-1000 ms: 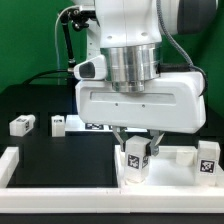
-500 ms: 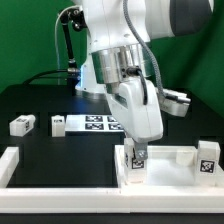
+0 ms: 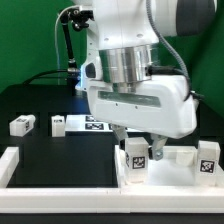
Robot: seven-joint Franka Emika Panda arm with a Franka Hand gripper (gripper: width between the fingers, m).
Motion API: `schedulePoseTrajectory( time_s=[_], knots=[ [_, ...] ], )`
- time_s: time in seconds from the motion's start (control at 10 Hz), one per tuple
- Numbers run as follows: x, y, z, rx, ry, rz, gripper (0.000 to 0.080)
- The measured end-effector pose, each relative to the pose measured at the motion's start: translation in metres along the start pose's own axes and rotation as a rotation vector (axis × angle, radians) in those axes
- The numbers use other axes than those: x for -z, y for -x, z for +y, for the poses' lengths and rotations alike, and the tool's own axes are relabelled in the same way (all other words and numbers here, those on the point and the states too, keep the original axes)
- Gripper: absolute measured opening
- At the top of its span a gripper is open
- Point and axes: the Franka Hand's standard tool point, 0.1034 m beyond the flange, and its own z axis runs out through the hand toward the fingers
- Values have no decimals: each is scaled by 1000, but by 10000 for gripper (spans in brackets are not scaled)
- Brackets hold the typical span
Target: Assemble square table
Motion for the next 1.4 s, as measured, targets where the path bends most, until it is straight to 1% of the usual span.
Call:
schedulePoseTrajectory(
  time_s=[0.1,0.3,0.4,0.5,0.6,0.7,0.8,0.9,1.0,1.1,1.2,1.3,1.4],
  knots=[
    [-1,1,1,95,2,-1,630],
    [-1,0,2,226,2,0,643],
    [-1,-1,2,332,11,5,649],
    [2,-5,1,584,44,29,649],
    [4,-9,-1,774,54,51,649],
    [3,-9,-1,843,56,50,649],
    [3,-9,-1,829,55,50,649],
    [3,-9,-1,812,55,51,620],
    [3,-8,-1,780,53,51,620],
    [3,-8,-1,713,51,52,440],
    [3,-8,-1,646,49,54,440],
    [3,-9,0,581,48,55,287],
    [3,-9,0,516,46,57,289]
  ],
)
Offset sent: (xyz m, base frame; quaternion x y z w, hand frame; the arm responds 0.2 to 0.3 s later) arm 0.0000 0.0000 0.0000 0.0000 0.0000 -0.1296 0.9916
